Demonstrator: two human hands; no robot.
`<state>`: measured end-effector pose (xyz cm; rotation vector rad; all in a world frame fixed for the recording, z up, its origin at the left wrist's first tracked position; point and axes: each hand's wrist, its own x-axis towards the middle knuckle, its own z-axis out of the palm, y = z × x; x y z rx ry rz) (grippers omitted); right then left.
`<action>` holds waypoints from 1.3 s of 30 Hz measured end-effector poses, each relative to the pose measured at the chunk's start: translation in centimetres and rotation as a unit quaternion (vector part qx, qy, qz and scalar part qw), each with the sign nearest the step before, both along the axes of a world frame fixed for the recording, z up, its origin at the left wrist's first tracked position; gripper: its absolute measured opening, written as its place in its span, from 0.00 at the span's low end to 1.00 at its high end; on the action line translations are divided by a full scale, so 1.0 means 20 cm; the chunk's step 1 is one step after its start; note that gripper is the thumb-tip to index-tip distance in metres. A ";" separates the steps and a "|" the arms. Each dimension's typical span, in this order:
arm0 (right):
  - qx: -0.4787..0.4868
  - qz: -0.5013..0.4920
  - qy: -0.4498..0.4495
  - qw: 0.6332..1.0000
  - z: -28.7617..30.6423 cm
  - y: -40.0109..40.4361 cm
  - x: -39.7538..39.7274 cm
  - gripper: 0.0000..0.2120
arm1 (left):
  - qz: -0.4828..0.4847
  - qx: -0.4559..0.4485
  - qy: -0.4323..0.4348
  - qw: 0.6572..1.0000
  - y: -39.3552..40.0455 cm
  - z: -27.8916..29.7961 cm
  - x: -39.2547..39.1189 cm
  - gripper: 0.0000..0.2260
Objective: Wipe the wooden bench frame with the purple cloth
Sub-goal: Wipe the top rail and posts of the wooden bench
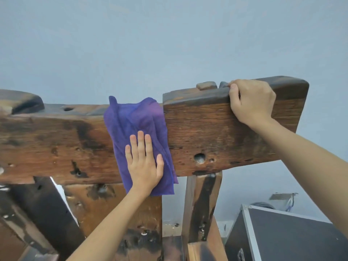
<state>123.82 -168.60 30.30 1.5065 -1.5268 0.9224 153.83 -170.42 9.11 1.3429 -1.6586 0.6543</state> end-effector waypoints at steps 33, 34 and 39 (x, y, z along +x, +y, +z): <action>0.017 0.079 -0.028 0.996 0.14 -0.04 -0.55 0.22 | -0.177 0.350 -0.094 0.915 -0.05 1.31 -1.06 0.24; 0.001 0.087 -0.034 0.996 0.13 -0.03 -0.58 0.21 | -0.167 0.350 -0.080 0.919 -0.06 1.28 -0.95 0.24; -0.026 0.114 -0.225 0.967 0.06 -0.02 -0.63 0.18 | -0.035 0.371 0.053 0.926 -0.07 1.16 -0.35 0.29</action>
